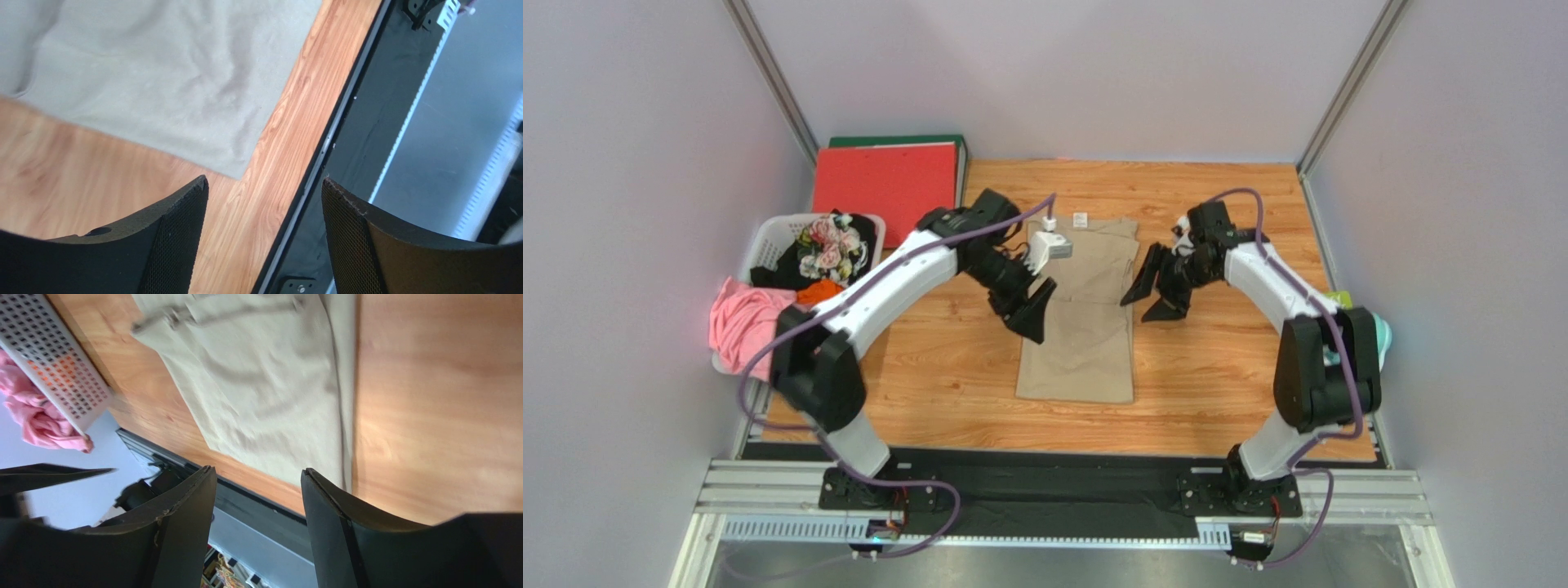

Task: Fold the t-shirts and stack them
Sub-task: Fold the tshirt

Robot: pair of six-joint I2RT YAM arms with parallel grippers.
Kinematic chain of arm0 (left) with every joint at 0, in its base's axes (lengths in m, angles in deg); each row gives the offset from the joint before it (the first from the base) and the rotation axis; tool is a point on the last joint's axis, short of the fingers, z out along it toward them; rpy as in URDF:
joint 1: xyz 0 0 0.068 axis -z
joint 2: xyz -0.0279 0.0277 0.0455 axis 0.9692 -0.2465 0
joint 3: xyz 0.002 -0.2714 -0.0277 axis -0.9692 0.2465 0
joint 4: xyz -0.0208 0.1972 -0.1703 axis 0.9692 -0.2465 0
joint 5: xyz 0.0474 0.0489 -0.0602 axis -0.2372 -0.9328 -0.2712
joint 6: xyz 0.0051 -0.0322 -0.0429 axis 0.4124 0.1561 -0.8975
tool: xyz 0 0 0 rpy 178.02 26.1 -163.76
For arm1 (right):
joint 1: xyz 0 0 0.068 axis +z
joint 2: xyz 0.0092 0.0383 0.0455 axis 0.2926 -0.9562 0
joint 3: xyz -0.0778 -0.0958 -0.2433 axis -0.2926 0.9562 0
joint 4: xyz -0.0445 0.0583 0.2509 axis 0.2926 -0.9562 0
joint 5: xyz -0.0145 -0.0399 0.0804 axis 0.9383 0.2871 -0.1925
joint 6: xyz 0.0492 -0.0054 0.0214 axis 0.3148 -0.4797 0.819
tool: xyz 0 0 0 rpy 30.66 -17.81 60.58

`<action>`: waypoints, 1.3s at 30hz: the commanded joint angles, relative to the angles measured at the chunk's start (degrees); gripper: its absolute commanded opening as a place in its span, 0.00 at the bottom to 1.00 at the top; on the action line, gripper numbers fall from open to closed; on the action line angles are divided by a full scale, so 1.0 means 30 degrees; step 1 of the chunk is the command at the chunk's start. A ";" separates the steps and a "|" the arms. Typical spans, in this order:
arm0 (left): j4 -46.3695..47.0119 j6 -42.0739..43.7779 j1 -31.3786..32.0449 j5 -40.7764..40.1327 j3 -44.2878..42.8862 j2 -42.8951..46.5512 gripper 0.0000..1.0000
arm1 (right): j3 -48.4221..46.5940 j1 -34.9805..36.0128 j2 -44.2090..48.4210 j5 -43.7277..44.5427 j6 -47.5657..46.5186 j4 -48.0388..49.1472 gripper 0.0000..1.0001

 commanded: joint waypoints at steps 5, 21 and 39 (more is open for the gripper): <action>0.1824 -0.1581 0.0230 -0.3208 0.5062 0.3234 0.71 | 0.4966 0.2493 0.5431 0.3677 0.1164 -0.1045 0.59; 0.2699 -0.2459 0.0935 -0.1918 0.6443 0.0184 0.68 | 0.9334 0.5075 0.7165 0.4704 0.3509 0.0097 0.55; 0.4193 -0.3572 0.0906 -0.1947 0.6852 -0.1514 0.71 | 0.9042 0.5163 0.4000 0.4206 0.2983 0.2500 0.47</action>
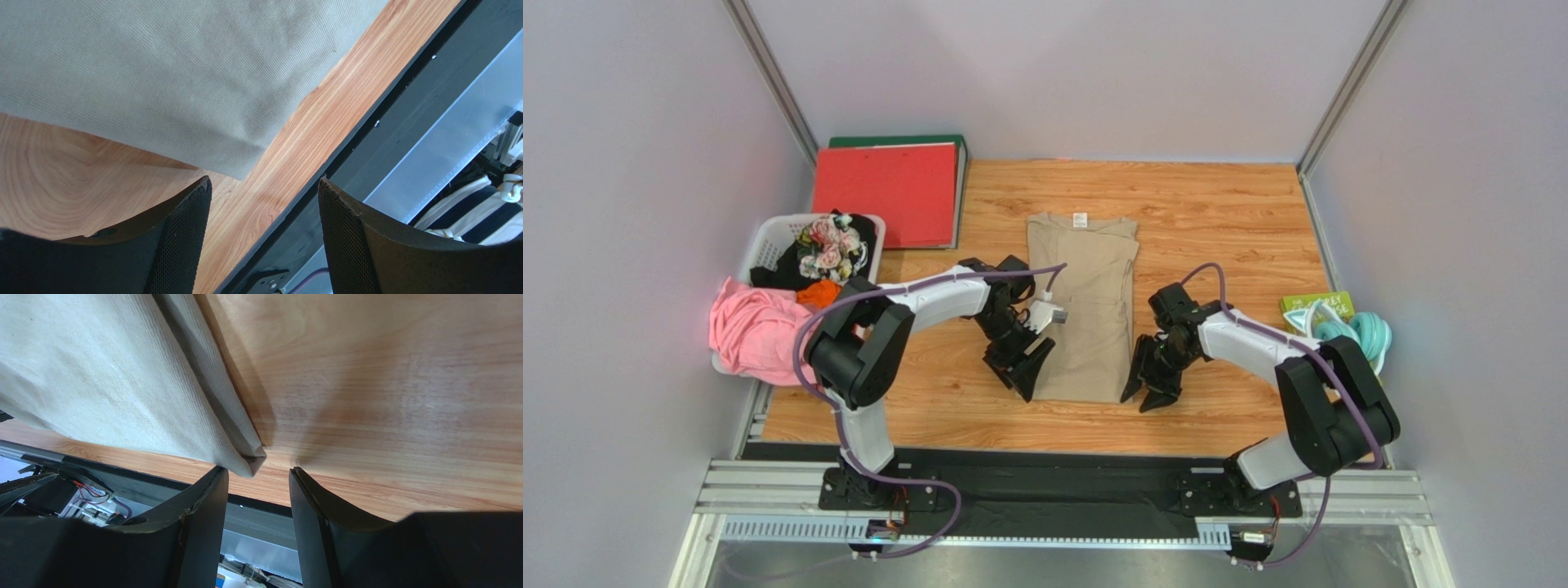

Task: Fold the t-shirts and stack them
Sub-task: Fold the tshirt

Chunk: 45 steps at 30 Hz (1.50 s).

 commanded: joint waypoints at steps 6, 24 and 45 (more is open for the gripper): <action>0.0807 -0.0579 0.0054 0.0238 0.0384 -0.0474 0.72 | -0.0808 0.0099 -0.0613 -0.0253 -0.0216 0.1263 0.45; 0.1890 -0.1924 0.0083 -0.4238 0.0882 -0.0651 0.61 | -0.0780 0.0099 -0.0995 -0.0927 -0.0245 0.2054 0.41; 0.2272 -0.2805 0.1576 -0.4596 0.0180 -0.1559 0.52 | -0.0018 0.0099 -0.0497 -0.1249 0.0078 0.2523 0.31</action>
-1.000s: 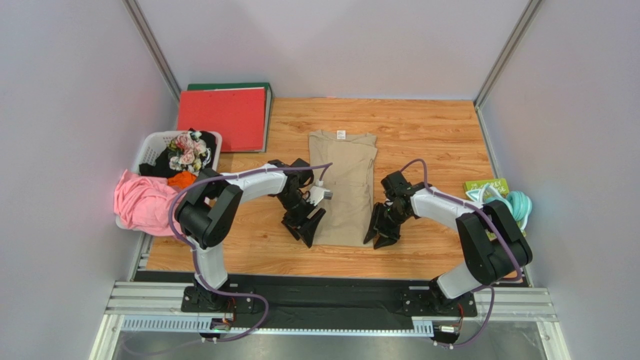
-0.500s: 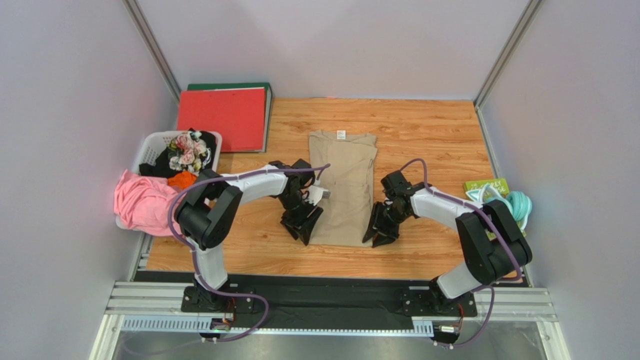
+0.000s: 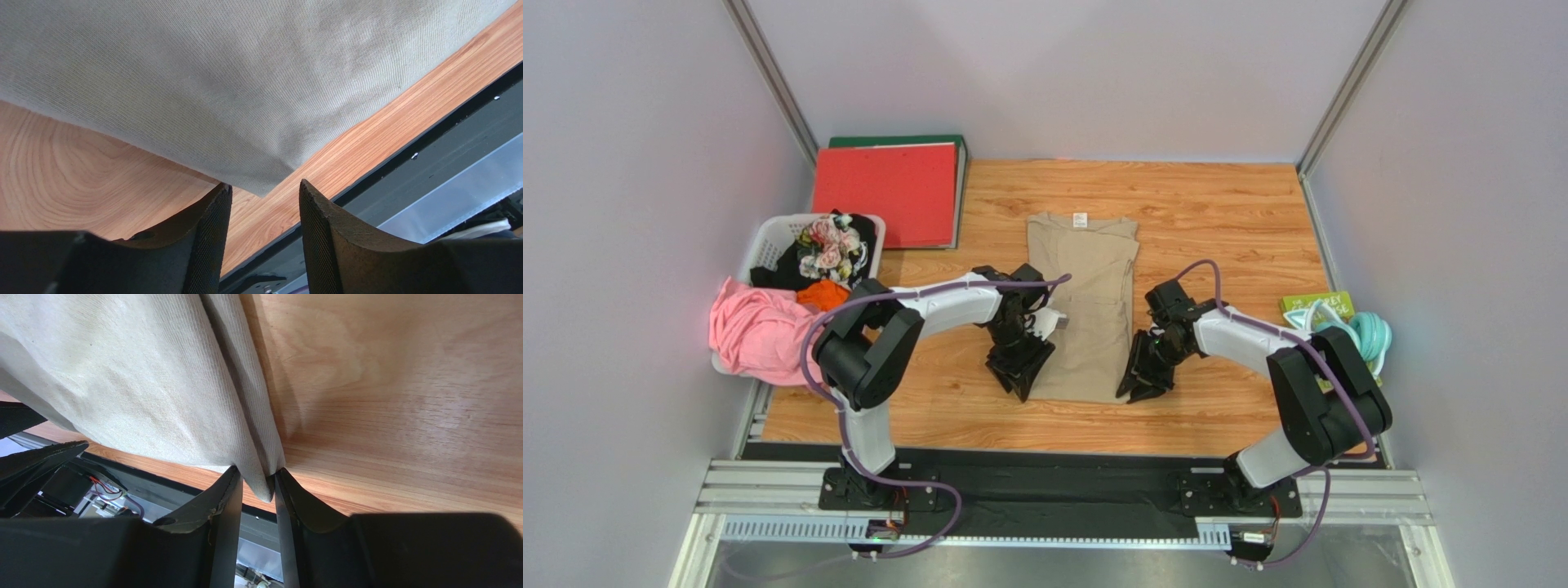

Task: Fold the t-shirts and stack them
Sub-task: Fold the tshirt

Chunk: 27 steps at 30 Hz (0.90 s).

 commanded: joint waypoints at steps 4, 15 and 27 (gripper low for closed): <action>0.1572 0.0014 0.0243 -0.0690 -0.0150 -0.1304 0.52 | 0.0208 0.0099 0.0472 -0.0404 0.0143 0.0739 0.30; 0.1310 0.0160 0.0215 -0.0426 -0.0501 -0.1715 0.00 | 0.0208 0.0099 0.0267 -0.0492 0.0056 0.0826 0.18; -0.0241 0.1501 0.0244 0.1066 -0.0941 -0.0223 0.00 | 0.0149 0.0099 0.0881 -0.0609 -0.0062 0.0184 0.00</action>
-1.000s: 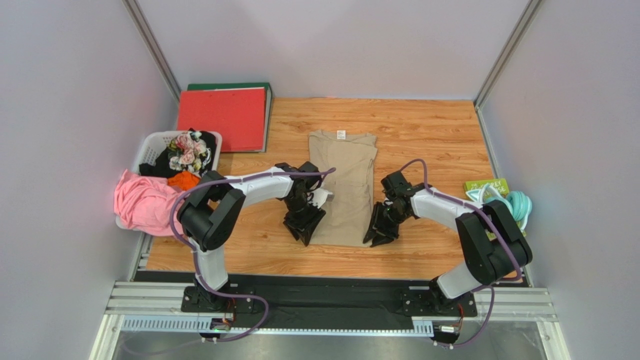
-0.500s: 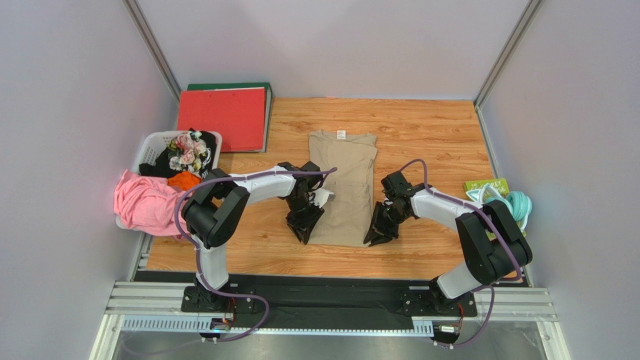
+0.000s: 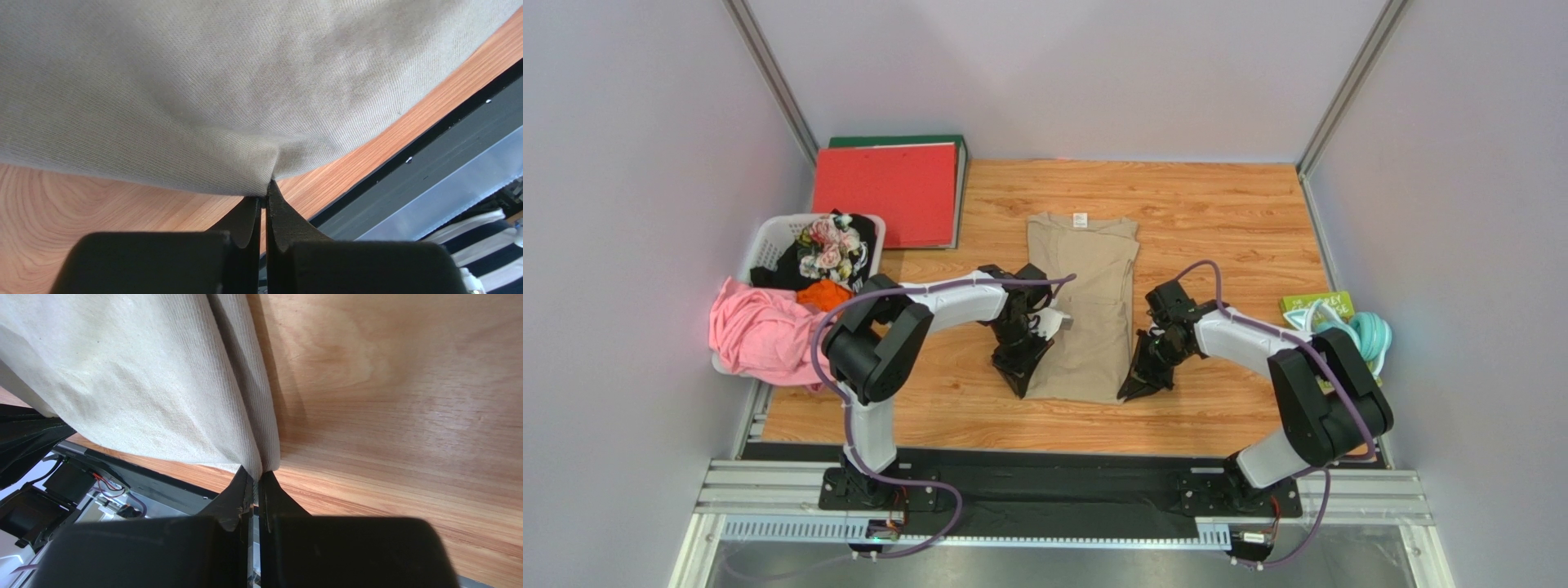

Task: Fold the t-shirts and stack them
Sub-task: Fold the tshirt

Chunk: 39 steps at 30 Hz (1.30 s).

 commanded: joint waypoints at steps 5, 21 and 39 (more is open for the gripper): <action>-0.2693 0.3190 0.0200 0.1815 -0.0590 0.1999 0.00 | -0.0150 0.0363 0.2321 -0.0157 0.0055 -0.1074 0.00; -0.7003 0.6415 -0.0064 0.3546 0.0227 0.5896 0.00 | 0.0055 0.2031 0.7625 0.0428 0.1987 -0.4470 0.00; -0.8085 0.5771 -0.0881 0.3138 -0.4308 0.5637 0.00 | -0.5531 0.2414 0.6578 0.1775 0.1230 -0.5910 0.00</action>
